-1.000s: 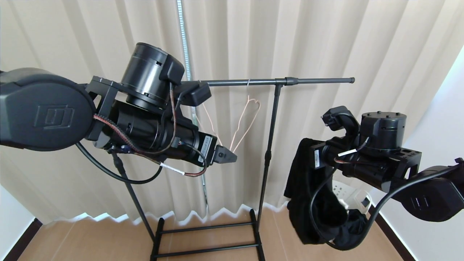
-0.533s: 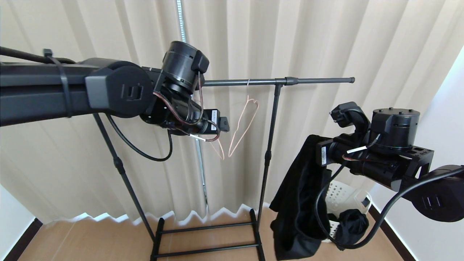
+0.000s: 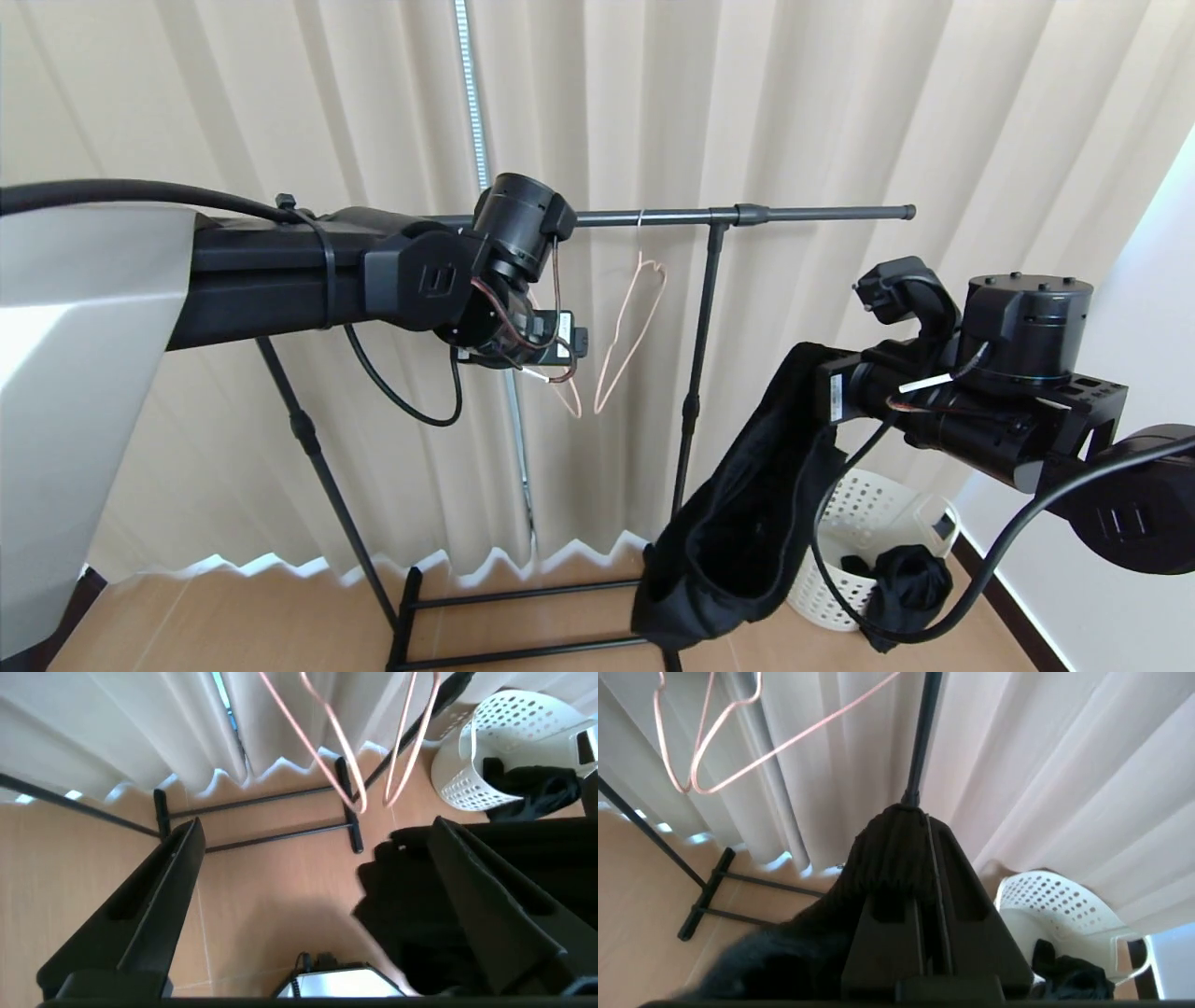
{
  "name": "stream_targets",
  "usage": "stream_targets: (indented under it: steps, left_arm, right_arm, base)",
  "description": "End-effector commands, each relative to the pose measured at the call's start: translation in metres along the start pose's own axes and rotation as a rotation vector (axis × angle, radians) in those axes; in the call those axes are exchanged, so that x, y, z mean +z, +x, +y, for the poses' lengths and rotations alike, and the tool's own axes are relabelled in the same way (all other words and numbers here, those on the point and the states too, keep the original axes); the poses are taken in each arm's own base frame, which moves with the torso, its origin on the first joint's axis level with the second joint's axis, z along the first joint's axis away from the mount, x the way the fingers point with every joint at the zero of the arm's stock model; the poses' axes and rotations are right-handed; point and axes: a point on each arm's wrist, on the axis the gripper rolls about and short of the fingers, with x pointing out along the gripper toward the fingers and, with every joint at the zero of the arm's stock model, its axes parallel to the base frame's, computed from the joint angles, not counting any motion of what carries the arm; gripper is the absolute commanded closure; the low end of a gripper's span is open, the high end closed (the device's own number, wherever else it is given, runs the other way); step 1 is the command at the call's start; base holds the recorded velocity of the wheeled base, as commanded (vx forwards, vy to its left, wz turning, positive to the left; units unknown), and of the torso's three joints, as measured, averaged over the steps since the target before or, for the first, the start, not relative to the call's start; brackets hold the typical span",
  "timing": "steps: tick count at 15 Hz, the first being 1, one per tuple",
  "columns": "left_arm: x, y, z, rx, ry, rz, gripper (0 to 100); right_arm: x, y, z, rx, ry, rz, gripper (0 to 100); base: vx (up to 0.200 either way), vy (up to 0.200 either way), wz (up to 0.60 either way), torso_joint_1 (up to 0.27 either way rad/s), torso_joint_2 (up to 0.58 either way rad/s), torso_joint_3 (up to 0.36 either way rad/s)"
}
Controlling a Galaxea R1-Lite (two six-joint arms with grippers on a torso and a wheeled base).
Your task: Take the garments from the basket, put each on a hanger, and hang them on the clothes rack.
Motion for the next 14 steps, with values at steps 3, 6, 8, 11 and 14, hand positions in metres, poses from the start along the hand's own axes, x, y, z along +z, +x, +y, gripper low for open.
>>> stream_targets:
  steps: [3, 6, 8, 11, 14]
  left_arm:
    - [-0.003, 0.005, -0.002, 0.0, 0.003, 0.01, 0]
    - [-0.006, 0.018, -0.005, 0.036, 0.004, 0.008, 0]
    - [-0.011, 0.03, -0.005, 0.066, 0.009, 0.017, 0]
    - [-0.012, 0.054, -0.01, 0.084, -0.039, 0.013, 0]
    - [-0.014, 0.071, -0.009, 0.121, -0.089, 0.004, 0]
  right_arm:
    - [0.0, 0.0, 0.0, 0.0, 0.0, 0.0, 100]
    - [-0.001, 0.0, 0.0, 0.001, -0.001, 0.003, 100]
    - [-0.001, 0.0, 0.0, 0.001, -0.001, 0.004, 100]
    - [-0.002, 0.0, 0.0, 0.001, -0.001, 0.006, 100]
    - [-0.002, 0.0, 0.0, 0.001, -0.001, 0.009, 100]
  base:
    - [0.067, 0.0, 0.0, -0.002, 0.0, 0.002]
    - [0.0, 0.0, 0.0, 0.0, 0.0, 0.0]
    - [0.0, 0.0, 0.0, 0.0, 0.0, 0.0]
    - [0.0, 0.0, 0.0, 0.0, 0.0, 0.0]
    - [0.0, 0.0, 0.0, 0.0, 0.0, 0.0]
